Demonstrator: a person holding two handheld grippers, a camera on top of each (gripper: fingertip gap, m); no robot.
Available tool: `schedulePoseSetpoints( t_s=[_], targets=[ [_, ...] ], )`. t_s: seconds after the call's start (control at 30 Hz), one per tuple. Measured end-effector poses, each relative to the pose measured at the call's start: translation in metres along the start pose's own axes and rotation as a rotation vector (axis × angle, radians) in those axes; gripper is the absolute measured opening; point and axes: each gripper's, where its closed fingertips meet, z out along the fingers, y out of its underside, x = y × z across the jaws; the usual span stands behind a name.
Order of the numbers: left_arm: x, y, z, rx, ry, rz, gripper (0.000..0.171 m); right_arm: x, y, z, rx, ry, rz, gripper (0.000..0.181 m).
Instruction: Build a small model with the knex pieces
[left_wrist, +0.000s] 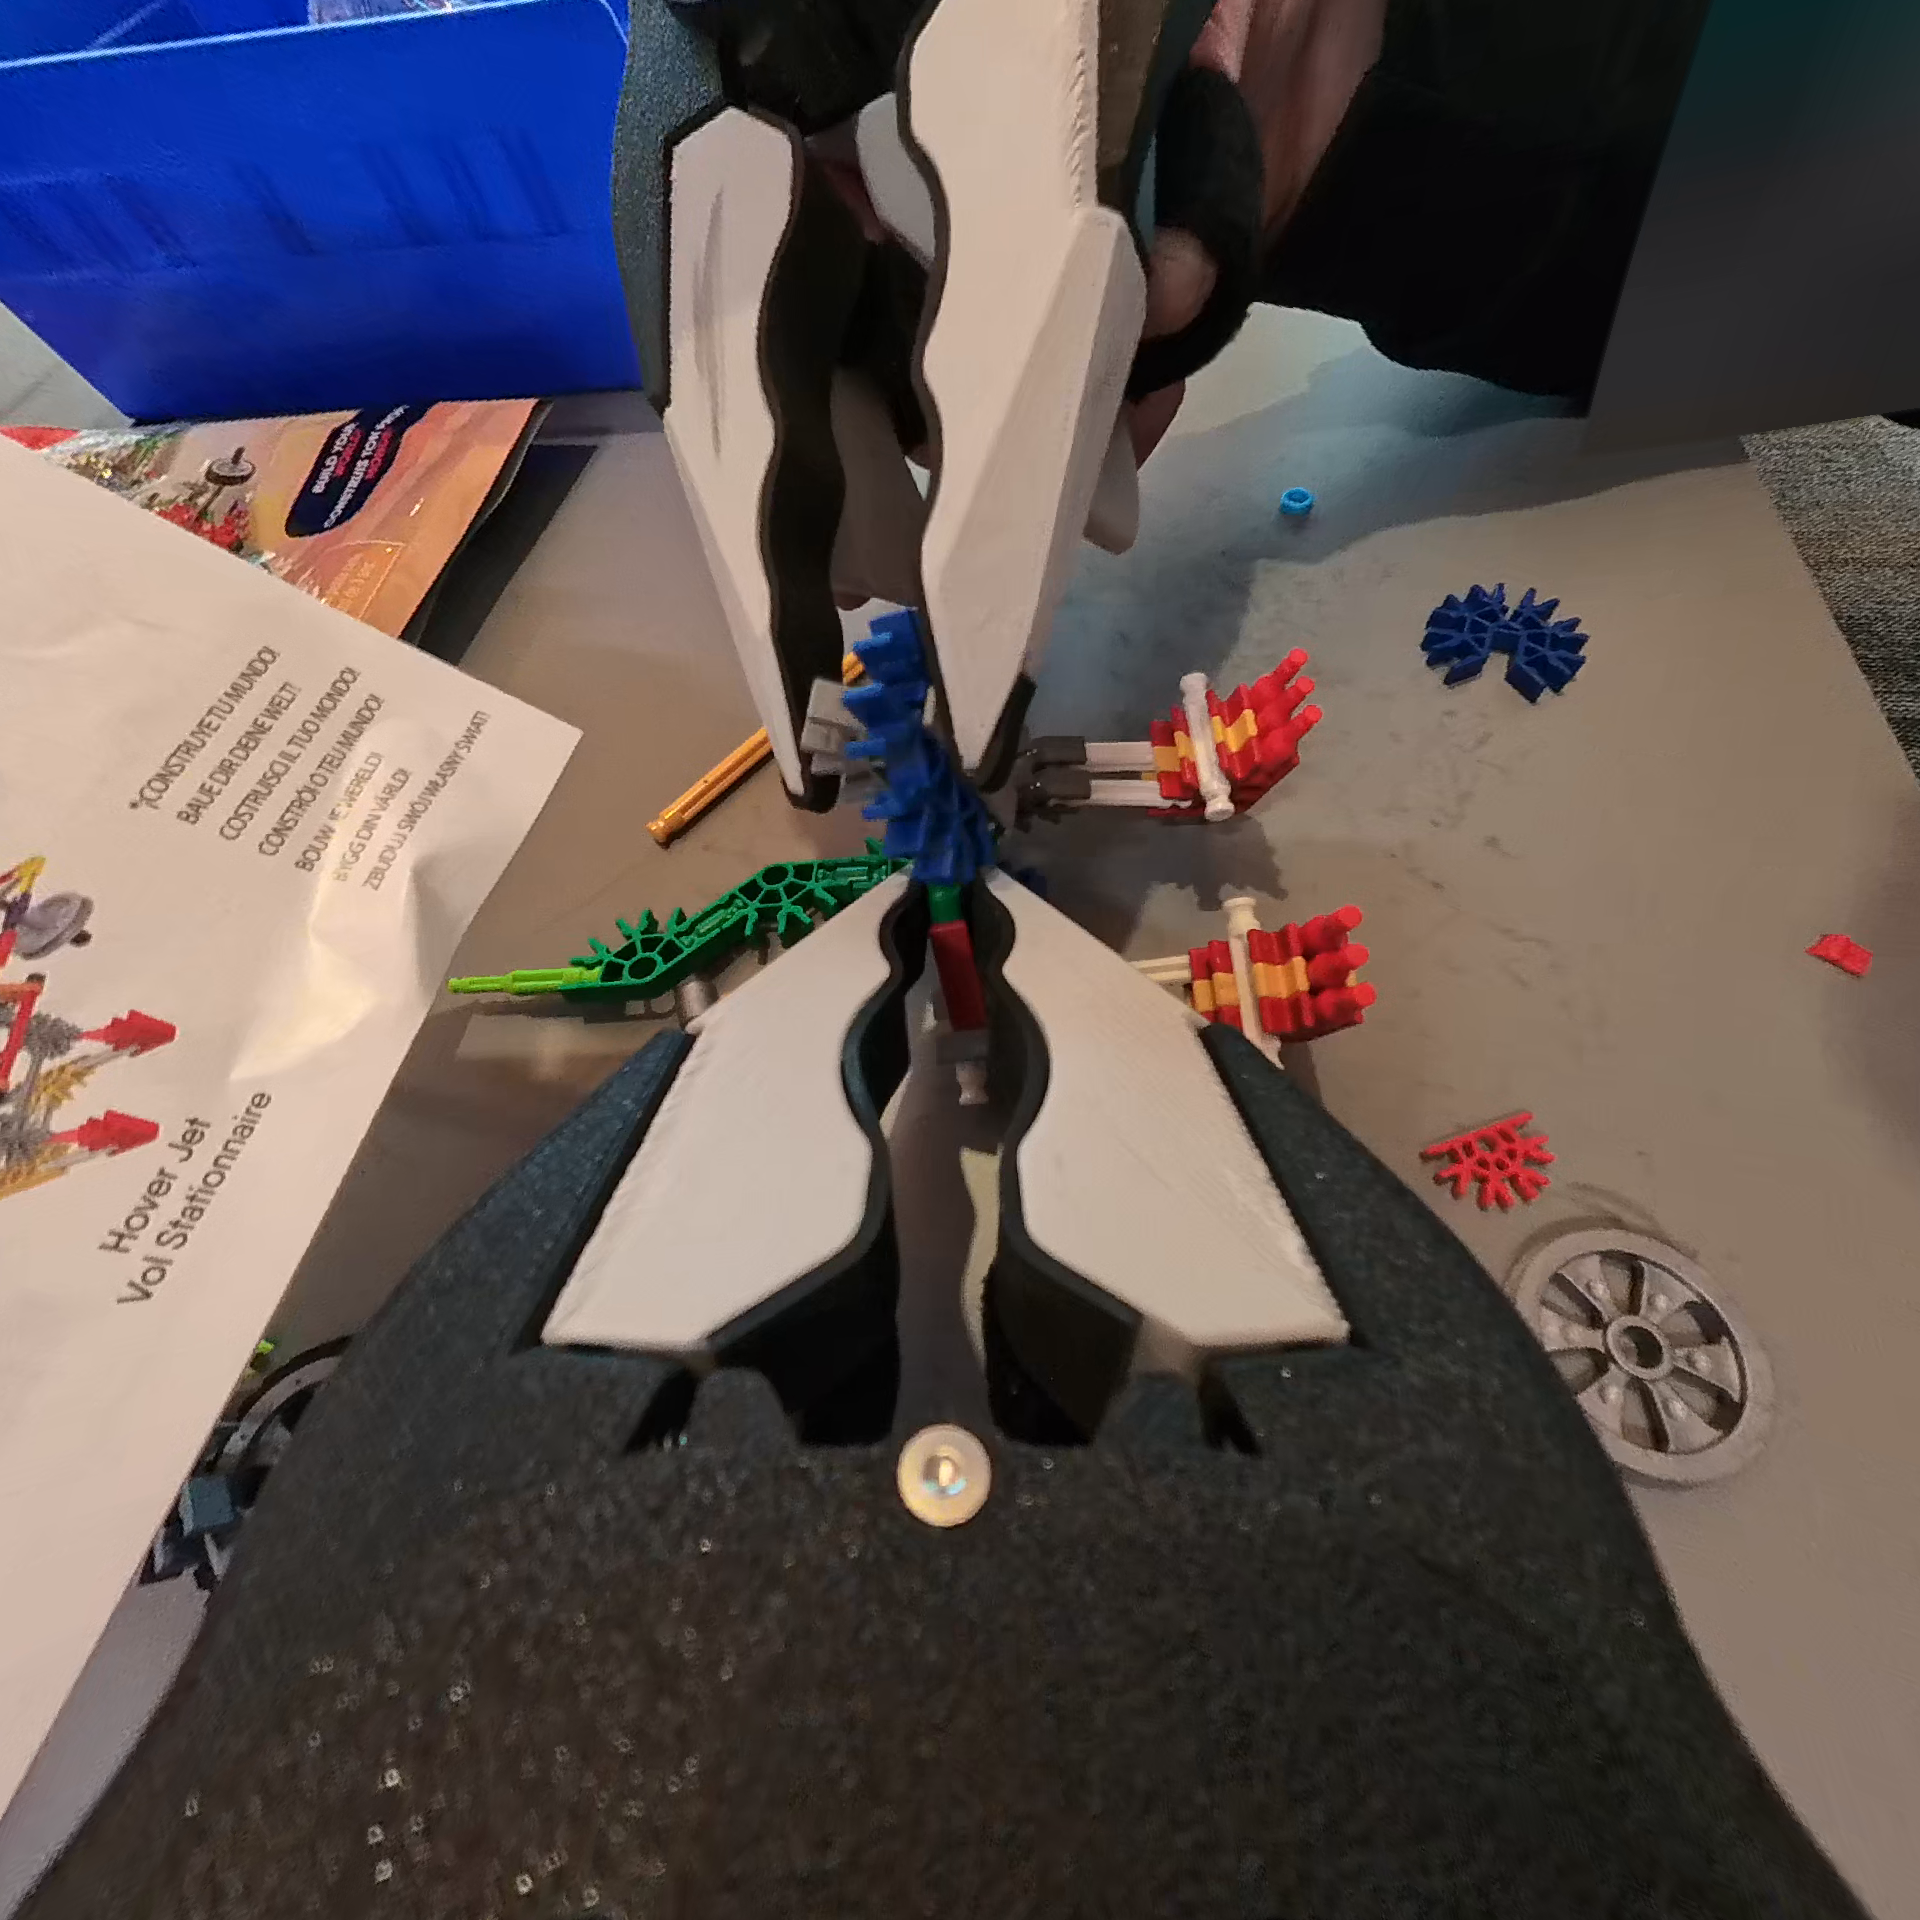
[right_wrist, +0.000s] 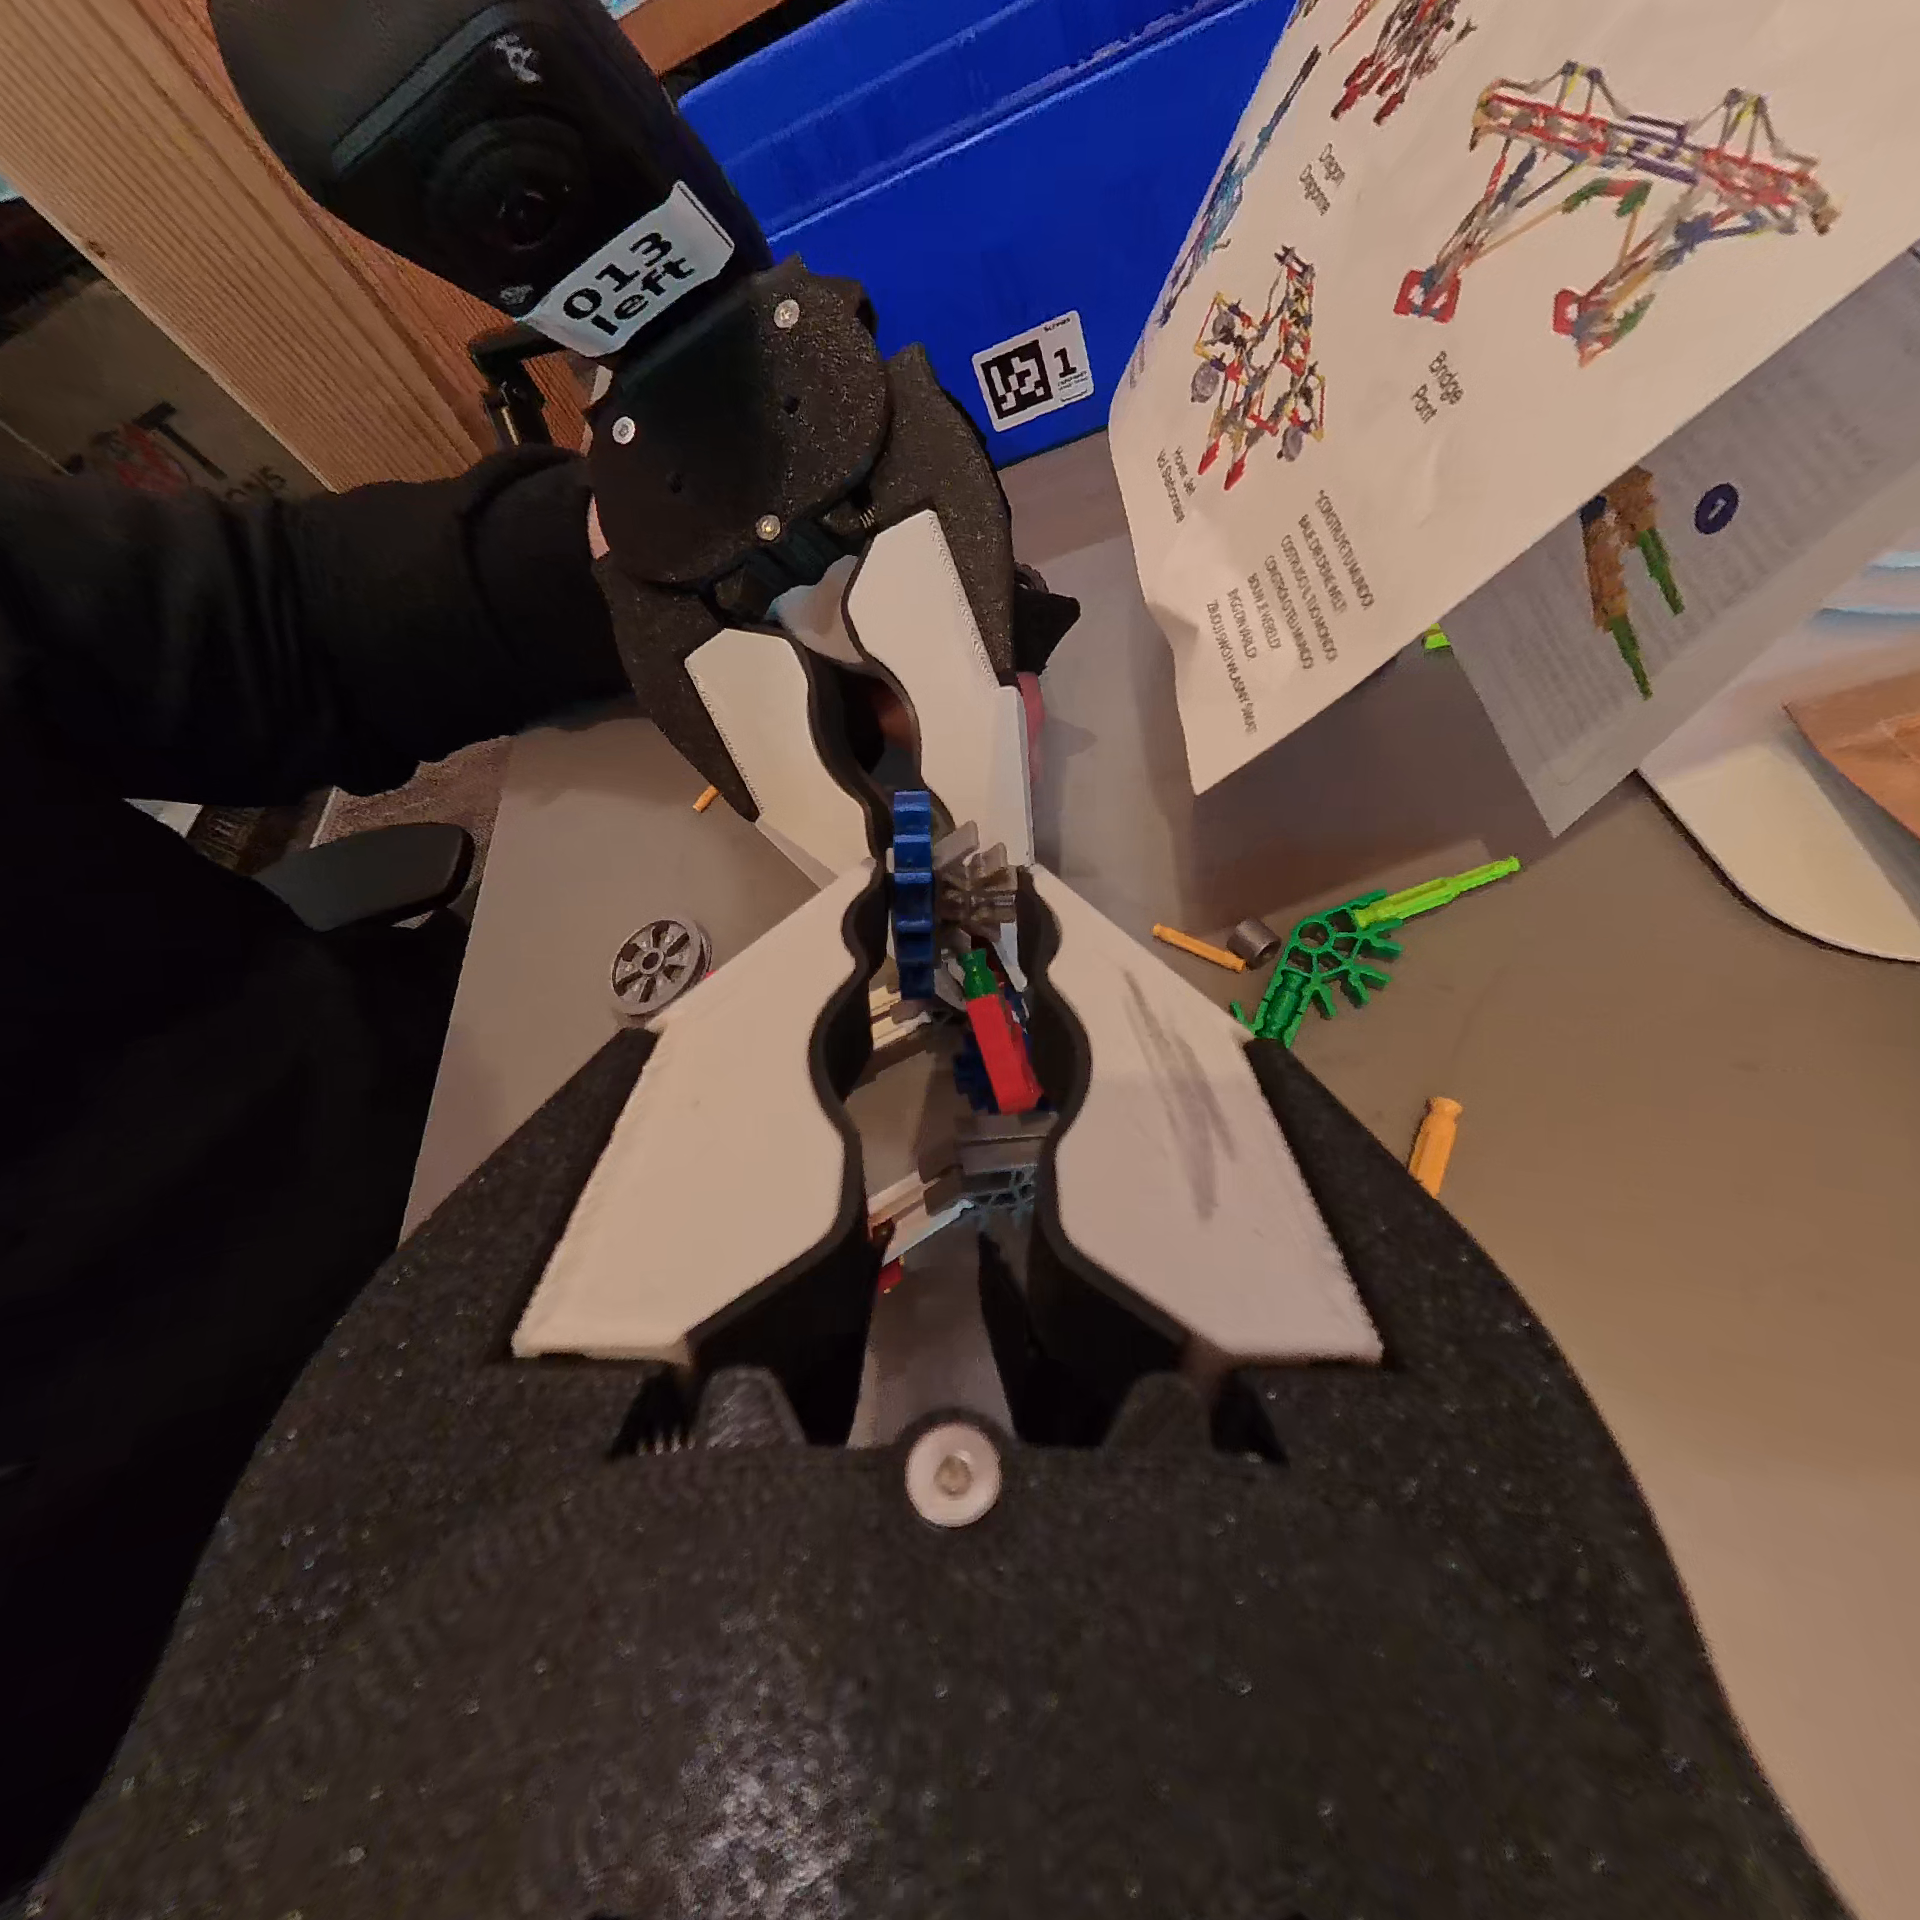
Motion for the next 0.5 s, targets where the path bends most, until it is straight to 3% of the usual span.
schedulePoseSetpoints(
  t_s=[0.5],
  targets=[
    [-0.0019, 0.0008, -0.0003, -0.003, -0.008, -0.001, 0.008, 0.0038, 0.0013, -0.0054, 0.002, 0.017, -0.015, 0.023]
  ],
)
